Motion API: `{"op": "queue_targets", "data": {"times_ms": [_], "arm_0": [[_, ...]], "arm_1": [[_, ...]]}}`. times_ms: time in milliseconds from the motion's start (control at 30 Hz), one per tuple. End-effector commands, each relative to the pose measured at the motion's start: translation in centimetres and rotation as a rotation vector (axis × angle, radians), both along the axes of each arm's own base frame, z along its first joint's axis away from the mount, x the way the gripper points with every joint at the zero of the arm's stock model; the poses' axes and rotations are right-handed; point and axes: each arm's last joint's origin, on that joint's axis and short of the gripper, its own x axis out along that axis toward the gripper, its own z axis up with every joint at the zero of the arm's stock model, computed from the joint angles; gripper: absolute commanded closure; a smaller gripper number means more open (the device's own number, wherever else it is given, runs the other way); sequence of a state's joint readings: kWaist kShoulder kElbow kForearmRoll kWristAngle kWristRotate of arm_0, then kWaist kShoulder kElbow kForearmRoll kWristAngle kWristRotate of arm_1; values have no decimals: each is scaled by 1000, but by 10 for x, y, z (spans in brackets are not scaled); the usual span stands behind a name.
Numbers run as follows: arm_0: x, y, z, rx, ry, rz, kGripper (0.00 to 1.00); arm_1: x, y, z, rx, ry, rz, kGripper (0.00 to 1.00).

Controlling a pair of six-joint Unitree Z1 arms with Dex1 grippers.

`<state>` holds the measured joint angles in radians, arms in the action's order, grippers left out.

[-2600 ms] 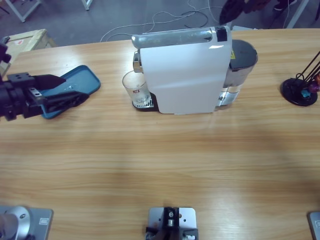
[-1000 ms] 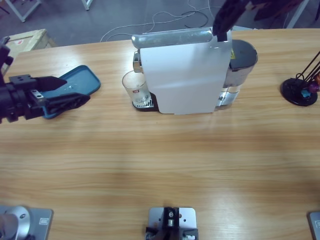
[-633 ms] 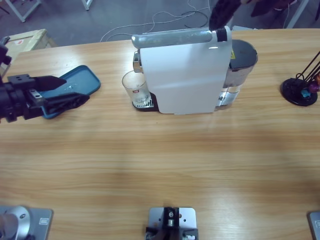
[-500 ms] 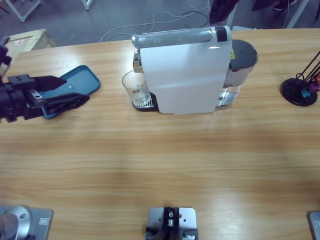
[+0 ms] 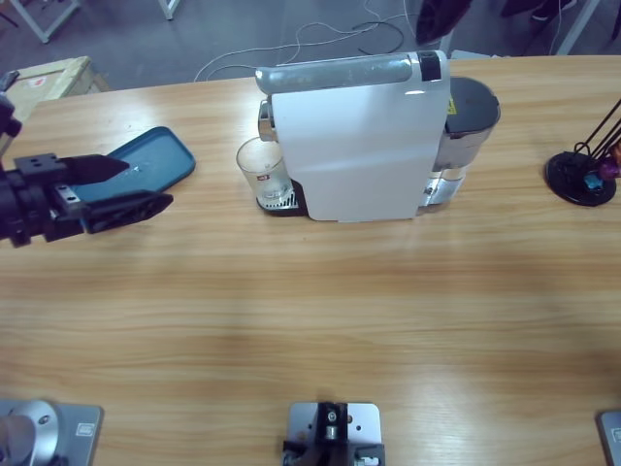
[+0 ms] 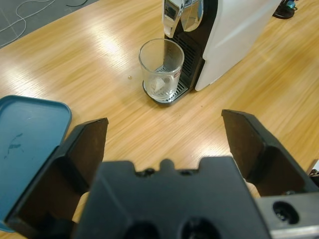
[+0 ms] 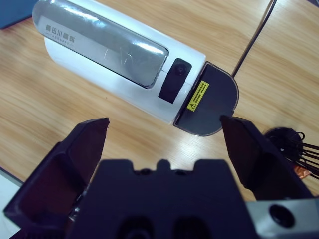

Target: Pour coffee

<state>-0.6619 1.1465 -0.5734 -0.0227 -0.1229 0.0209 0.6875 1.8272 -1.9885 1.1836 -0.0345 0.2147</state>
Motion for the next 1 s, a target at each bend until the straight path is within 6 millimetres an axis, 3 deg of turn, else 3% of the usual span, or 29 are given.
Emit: {"op": "queue_targets", "data": {"times_ms": [33,133,267,300,500,700,1000], "arm_0": [[-17,10,1,-40,-30,-29,13],[-17,11,3,-44,-39,-9,13],[-16,9,0,-31,-34,-35,13],[-17,9,0,-34,-31,-43,13],[-23,10,-9,-50,18,-112,13],[-24,10,-16,-34,42,-110,13],[-14,5,-11,-5,12,-86,13]], "arm_1": [[-4,0,4,-12,-5,-10,0],[-30,-21,19,12,-41,-5,0],[-89,-58,-10,109,-152,37,0],[-95,-64,-20,121,-161,37,0],[-108,-69,-78,98,-152,78,0],[-129,-89,-96,156,-278,106,0],[-140,-99,-119,106,-256,144,0]]}}
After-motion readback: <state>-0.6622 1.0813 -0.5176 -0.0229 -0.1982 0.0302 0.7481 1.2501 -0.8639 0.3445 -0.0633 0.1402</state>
